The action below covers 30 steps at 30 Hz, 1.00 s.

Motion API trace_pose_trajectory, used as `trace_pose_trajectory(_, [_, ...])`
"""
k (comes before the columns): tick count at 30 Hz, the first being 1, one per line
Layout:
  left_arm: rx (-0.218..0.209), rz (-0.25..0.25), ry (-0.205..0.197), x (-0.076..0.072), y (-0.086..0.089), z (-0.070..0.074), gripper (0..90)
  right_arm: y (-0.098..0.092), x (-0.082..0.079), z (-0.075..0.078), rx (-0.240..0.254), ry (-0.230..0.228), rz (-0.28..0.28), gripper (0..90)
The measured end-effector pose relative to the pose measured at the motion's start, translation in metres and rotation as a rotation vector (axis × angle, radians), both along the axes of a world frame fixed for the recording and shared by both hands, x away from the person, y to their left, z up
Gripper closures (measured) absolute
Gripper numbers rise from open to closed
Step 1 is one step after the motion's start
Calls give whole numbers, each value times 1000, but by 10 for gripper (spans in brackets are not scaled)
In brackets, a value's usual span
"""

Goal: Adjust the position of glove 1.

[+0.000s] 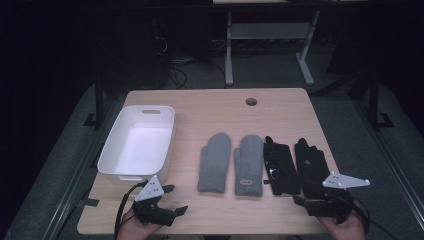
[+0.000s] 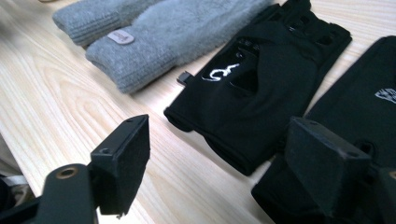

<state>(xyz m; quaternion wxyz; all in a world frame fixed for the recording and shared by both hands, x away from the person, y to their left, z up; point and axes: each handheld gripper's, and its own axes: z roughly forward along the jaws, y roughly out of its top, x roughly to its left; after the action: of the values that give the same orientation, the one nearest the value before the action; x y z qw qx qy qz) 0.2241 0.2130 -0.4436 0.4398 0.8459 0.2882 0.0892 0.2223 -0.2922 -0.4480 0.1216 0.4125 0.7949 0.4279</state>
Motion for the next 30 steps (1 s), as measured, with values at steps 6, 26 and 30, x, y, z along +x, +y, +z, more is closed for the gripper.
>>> trace_pose_trajectory(6, [8, -21, 7, 4, -11, -1, 166, 6, 3, 5, 8, -14, 23, 207])
trace_pose_trajectory(26, [-17, -80, -16, 21, -51, 7, 166, 53, 53, 38, -32, -22, 141, 184])
trace_pose_trajectory(30, [-20, -67, -18, 23, -48, 7, 159, 66, 68, 40, -62, -8, 167, 184])
